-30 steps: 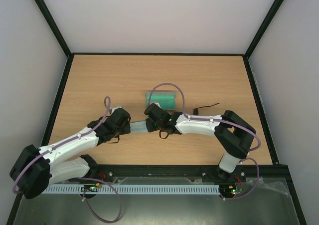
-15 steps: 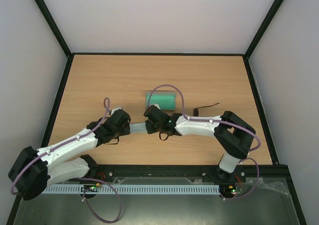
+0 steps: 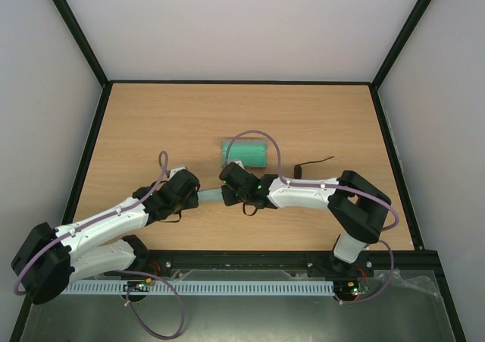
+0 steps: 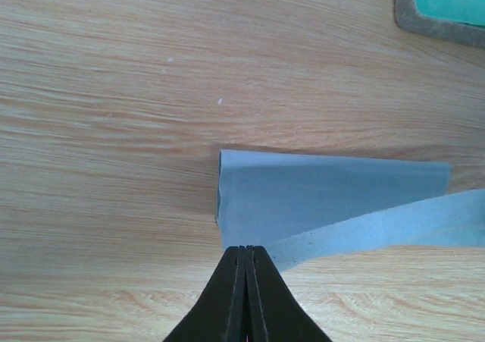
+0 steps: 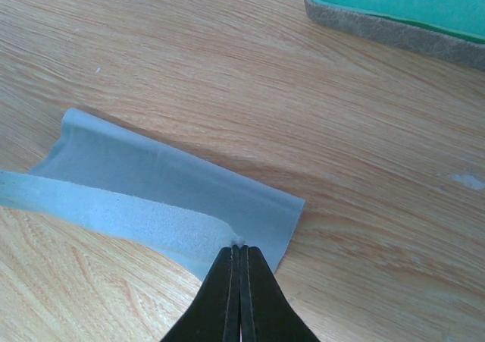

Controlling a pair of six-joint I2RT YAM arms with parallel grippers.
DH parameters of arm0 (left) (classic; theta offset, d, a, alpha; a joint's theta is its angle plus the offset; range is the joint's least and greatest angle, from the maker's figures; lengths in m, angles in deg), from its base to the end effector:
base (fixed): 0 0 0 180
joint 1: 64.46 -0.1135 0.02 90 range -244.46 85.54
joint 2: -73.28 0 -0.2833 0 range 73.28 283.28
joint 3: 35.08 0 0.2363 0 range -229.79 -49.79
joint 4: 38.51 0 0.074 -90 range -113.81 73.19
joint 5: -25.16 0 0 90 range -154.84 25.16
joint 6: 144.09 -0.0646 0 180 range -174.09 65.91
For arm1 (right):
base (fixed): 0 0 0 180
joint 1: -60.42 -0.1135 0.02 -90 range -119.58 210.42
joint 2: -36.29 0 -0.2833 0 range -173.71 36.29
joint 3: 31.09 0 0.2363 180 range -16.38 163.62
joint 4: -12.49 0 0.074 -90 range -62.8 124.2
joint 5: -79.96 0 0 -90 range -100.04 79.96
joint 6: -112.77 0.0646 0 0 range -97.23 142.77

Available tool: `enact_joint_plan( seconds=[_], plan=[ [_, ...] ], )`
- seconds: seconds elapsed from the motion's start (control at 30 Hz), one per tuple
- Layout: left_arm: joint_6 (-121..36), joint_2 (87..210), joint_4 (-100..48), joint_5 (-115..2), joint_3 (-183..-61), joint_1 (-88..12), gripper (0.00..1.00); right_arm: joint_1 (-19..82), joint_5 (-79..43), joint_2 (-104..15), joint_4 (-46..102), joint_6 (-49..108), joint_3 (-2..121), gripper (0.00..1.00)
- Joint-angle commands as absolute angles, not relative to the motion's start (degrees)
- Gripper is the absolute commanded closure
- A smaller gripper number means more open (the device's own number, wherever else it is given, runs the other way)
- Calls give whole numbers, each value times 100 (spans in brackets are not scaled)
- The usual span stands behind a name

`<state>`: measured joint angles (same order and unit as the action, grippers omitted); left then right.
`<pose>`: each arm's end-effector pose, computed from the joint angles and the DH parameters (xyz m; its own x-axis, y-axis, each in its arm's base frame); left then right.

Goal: Organize the sunglasses
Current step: Fold the glasses cleaning cloth at the center of the board.

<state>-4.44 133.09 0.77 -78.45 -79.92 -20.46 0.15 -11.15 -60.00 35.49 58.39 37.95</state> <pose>0.1442 -0.1181 0.1863 -0.8172 -0.2406 -0.5238 -0.0718 0.9441 -0.3216 0.1724 0.3043 0.1803 -0.8192 -0.2602 -0.5111 -0.4887 0.7831 0.3845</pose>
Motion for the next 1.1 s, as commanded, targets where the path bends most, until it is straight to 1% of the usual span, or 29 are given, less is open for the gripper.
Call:
enact_joint_plan(
  seconds=[0.0,0.67,1.07],
  plan=[
    [-314,13224,203,-7961,-7884,-1962,98,-72,-958,-5815,3450,6038,3690,99],
    [-154,13603,-82,-8029,-7713,-1865,98,-111,-895,-5941,3344,6093,3657,99],
    [-204,14027,-217,-8160,-7975,-1873,98,-110,-804,-6139,3430,6122,3846,99]
  ],
)
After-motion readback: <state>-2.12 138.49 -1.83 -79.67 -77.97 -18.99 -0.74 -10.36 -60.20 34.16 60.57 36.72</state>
